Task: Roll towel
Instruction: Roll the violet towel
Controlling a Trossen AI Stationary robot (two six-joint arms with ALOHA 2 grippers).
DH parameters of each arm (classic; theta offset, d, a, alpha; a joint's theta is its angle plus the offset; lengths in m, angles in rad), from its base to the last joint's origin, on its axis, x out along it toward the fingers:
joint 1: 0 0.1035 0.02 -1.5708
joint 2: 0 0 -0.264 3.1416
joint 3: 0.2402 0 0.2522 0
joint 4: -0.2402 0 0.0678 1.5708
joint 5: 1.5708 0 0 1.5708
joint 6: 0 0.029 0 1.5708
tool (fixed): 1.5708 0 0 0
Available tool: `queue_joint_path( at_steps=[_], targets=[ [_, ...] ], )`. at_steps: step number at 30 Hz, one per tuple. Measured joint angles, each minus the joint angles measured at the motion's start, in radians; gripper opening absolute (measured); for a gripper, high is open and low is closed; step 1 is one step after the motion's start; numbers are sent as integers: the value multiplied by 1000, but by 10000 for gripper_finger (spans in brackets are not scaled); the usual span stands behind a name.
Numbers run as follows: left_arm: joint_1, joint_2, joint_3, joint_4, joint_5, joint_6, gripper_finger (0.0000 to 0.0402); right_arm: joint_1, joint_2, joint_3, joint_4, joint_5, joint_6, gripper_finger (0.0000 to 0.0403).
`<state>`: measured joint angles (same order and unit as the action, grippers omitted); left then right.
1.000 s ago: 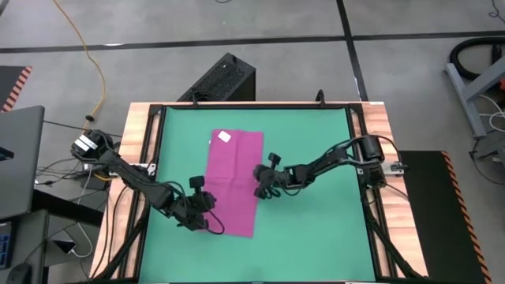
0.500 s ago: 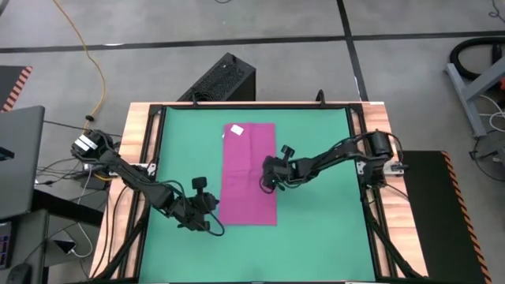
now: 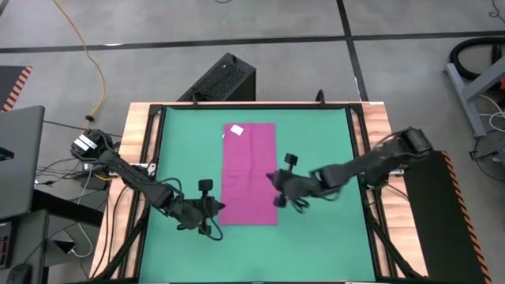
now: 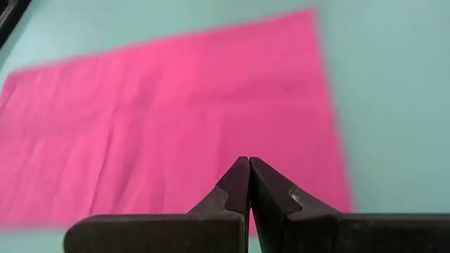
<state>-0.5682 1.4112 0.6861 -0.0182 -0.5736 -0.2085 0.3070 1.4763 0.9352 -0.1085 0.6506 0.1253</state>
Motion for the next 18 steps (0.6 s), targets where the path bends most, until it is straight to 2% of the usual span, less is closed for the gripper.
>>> queue_joint_path(
  at_steps=[4,10,15,18],
  targets=[
    [-3,-61,0,44,93,107,0,121,-122,-10,-20,3,-2,18],
    [-10,-221,-34,13,97,157,0,262,-239,-49,-92,29,29,20],
    [-21,-345,-174,76,95,129,0,343,-263,-159,-57,110,128,21],
    [-20,-384,-264,156,99,48,0,349,-237,-232,59,103,190,22]
  ],
)
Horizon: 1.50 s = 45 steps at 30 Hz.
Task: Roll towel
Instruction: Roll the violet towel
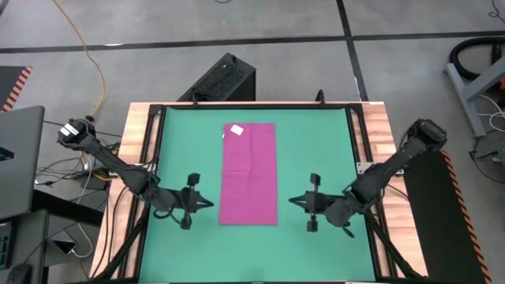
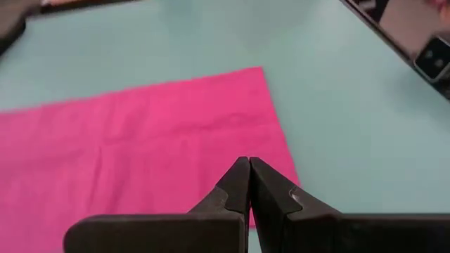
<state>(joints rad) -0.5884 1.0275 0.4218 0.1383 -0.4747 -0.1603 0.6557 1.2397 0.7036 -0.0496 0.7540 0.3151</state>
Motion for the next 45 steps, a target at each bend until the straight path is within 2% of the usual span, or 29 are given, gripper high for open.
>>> queue_joint_path(
  at_steps=[4,7,16,19,24,30,39,45],
  targets=[
    [0,-7,-52,108,29,-78,2,-15,105,-55,232,-43,-28,35],
    [-1,4,-53,127,52,-93,13,-24,225,-44,339,-54,-79,65],
    [-1,6,-53,126,7,-91,92,-37,516,104,352,-135,-284,221],
    [-1,6,-53,126,6,-111,114,-21,562,159,343,-140,-375,251],
    [-2,6,-53,124,-1,-116,133,2,599,193,264,-151,-382,256],
    [-1,6,-53,123,-14,-115,135,-18,599,191,109,-75,-281,255],
    [-1,6,-53,119,-55,-91,135,-43,599,188,108,-154,-260,255],
    [-1,6,-53,111,-81,-88,135,-41,597,105,250,-153,-233,255]
  ],
)
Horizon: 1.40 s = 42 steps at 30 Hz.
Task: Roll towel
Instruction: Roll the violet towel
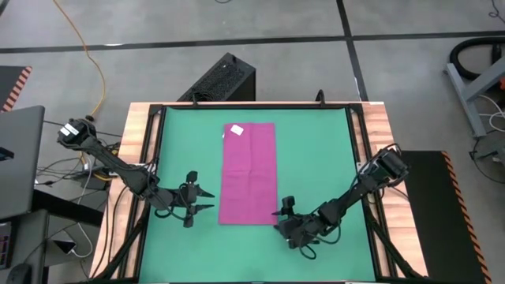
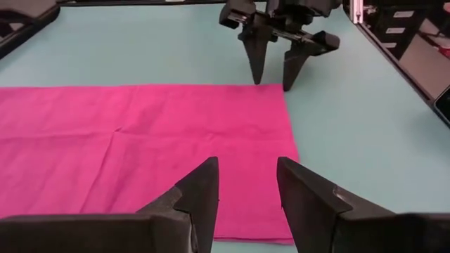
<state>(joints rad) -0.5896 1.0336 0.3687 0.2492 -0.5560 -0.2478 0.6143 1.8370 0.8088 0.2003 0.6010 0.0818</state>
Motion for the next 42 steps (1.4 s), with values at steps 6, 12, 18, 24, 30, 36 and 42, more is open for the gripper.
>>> queue_joint_path(
  at_steps=[6,12,18,24,30,36,42],
  targets=[
    [0,0,0,-8,-7,-3,135,-11,-2,-58,93,-11,-26,255],
    [0,0,0,-8,-10,-9,135,-42,-4,-91,105,-86,-7,236],
    [0,0,0,-14,-26,-10,135,-83,-3,-119,104,-158,53,200],
    [0,0,0,-25,-28,-12,135,-113,-2,-120,99,-206,72,128],
    [0,28,1,-31,-28,-10,135,-114,-1,-122,95,-188,110,40],
    [-2,190,1,13,6,98,135,-115,0,-122,92,-188,171,16],
    [-2,375,60,63,79,145,141,-115,0,-122,92,-190,180,12]
  ],
)
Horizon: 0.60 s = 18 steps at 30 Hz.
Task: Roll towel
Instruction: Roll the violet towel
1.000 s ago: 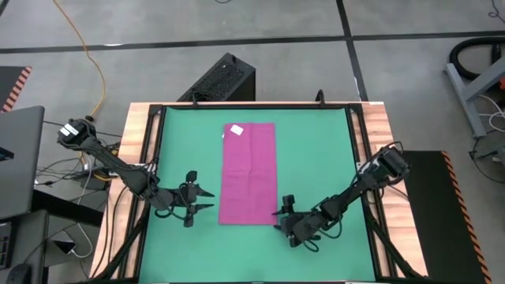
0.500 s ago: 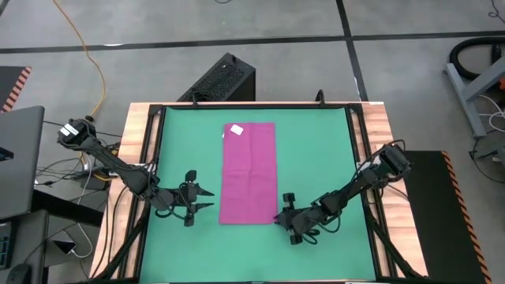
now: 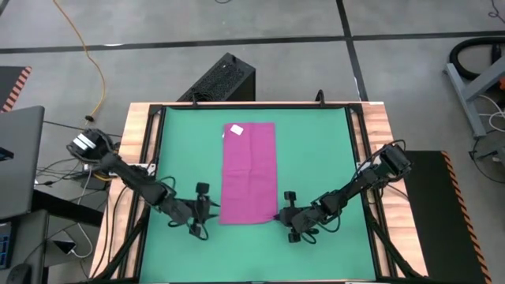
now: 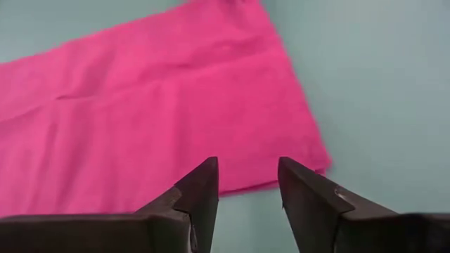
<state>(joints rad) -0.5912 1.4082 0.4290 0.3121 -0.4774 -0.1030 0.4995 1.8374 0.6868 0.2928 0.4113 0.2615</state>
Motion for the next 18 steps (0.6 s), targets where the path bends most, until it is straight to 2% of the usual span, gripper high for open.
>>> queue_joint_path(
  at_steps=[4,9,14,18],
  targets=[
    [-11,111,74,-4,89,68,149,-2,0,0,0,-9,0,11],
    [-15,208,155,-87,97,121,164,-2,0,0,0,-13,1,10],
    [12,226,175,-103,79,103,181,-2,0,0,0,-16,2,10],
    [40,230,153,-150,93,24,186,-2,0,0,-1,-20,2,10]
  ],
)
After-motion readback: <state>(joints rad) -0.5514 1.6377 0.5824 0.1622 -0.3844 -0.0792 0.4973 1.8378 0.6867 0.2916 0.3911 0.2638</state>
